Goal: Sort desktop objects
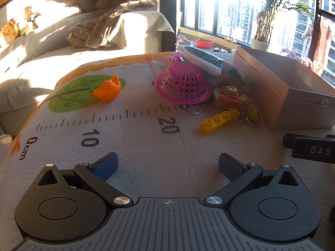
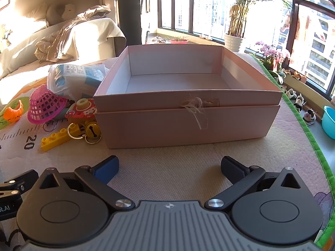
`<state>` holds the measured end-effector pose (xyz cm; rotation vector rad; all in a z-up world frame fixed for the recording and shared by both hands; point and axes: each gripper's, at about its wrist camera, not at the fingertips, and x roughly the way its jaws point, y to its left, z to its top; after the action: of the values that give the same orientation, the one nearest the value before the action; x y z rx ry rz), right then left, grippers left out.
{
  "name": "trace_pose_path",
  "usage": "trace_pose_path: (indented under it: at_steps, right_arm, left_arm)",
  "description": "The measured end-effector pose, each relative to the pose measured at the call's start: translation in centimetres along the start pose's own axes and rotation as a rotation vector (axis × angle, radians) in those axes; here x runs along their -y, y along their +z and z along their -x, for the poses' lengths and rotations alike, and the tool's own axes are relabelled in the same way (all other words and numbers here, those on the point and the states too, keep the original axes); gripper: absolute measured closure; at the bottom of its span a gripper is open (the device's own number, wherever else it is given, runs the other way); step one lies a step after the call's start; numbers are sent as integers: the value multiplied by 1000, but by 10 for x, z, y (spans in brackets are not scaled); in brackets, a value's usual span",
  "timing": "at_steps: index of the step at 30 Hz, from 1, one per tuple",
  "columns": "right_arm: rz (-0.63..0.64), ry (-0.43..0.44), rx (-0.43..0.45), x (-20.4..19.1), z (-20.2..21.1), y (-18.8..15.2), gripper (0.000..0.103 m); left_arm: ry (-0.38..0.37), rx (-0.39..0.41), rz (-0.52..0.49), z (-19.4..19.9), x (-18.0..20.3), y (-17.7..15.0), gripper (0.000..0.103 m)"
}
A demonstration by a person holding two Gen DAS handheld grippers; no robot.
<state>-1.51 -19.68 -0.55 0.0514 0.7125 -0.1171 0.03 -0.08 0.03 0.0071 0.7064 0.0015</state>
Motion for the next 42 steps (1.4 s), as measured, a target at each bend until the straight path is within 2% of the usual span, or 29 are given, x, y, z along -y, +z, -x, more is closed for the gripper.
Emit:
trace_pose_path:
  at_steps: [19,28,42]
  right_arm:
    - [1,-1,-1,-1,0,0,0]
    - [66,54,-66,5,12,-4,0]
    - [128,123,-39,12,25,-16,0]
  left_arm:
    - [-1,0,1,0,0,0,0]
    - [-20,-30,-24,-3,-1,1,0]
    - [-45,-53,-60,11,-3,-2,0]
